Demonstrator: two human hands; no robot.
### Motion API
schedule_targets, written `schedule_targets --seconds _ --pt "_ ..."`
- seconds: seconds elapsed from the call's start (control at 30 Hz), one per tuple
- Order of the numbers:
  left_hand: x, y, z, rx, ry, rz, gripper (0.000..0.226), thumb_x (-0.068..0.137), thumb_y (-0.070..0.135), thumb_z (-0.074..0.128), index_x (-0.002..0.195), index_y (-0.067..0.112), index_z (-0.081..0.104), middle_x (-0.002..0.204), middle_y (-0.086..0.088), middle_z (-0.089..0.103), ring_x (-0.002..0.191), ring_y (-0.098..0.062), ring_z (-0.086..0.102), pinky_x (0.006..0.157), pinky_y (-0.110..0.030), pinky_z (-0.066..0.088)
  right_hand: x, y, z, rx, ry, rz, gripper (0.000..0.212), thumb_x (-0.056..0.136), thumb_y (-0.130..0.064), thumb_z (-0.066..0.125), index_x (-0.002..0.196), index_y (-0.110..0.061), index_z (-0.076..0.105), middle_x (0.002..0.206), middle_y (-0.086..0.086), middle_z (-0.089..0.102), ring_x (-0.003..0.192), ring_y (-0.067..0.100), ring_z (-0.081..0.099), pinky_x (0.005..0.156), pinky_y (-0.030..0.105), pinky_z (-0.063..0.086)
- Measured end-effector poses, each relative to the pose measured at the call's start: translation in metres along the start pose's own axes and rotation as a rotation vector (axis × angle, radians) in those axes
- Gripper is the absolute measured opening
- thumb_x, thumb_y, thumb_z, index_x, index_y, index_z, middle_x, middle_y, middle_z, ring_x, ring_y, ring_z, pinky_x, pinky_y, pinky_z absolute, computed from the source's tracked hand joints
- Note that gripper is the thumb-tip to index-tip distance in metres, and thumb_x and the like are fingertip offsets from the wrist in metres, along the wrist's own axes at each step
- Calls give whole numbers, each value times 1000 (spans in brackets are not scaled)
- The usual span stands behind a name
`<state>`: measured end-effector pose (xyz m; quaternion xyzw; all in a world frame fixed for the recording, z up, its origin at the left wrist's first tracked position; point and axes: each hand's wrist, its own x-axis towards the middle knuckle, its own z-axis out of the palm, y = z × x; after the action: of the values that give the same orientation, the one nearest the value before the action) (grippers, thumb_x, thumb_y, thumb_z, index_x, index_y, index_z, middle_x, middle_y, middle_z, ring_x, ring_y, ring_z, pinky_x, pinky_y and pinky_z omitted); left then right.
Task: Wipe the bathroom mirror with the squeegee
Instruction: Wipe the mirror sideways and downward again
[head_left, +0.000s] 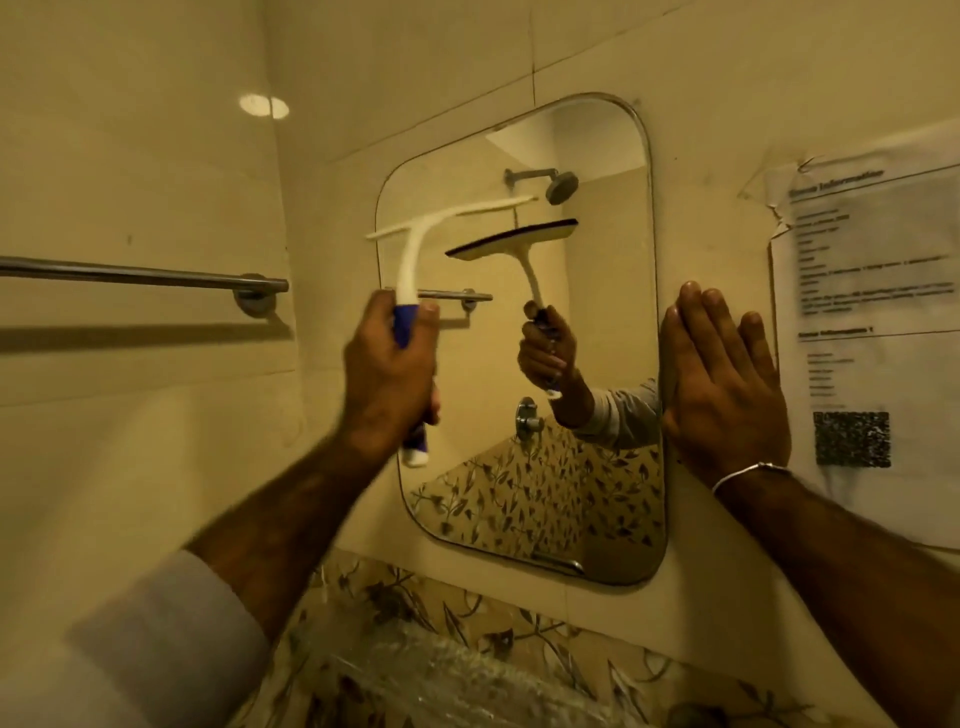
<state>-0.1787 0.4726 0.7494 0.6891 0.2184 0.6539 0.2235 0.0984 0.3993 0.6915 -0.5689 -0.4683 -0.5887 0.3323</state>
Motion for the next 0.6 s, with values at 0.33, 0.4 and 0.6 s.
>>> schedule_targets --seconds 0.33,0.4,0.6 --pt "-49 -38 45 172 -72 31 20 99 35 47 110 18 46 72 2 51 49 -4 56 44 -14 47 0 0 -1 30 -4 11 67 89 -5 47 153 2 30 163 20 22 152 34 16 125 45 0" --pt "-70 -48 42 221 -121 26 19 100 33 45 112 18 43 72 0 53 50 -3 57 43 -14 47 1 0 -1 34 -3 18 68 89 0 52 153 2 30 163 20 21 152 35 16 125 47 3" --pt "-142 -90 19 351 -254 -115 20 99 39 42 113 25 42 70 -3 58 48 -8 56 42 -21 49 1 0 -1 41 5 21 67 90 -1 50 153 1 31 163 20 23 152 34 17 125 48 5"
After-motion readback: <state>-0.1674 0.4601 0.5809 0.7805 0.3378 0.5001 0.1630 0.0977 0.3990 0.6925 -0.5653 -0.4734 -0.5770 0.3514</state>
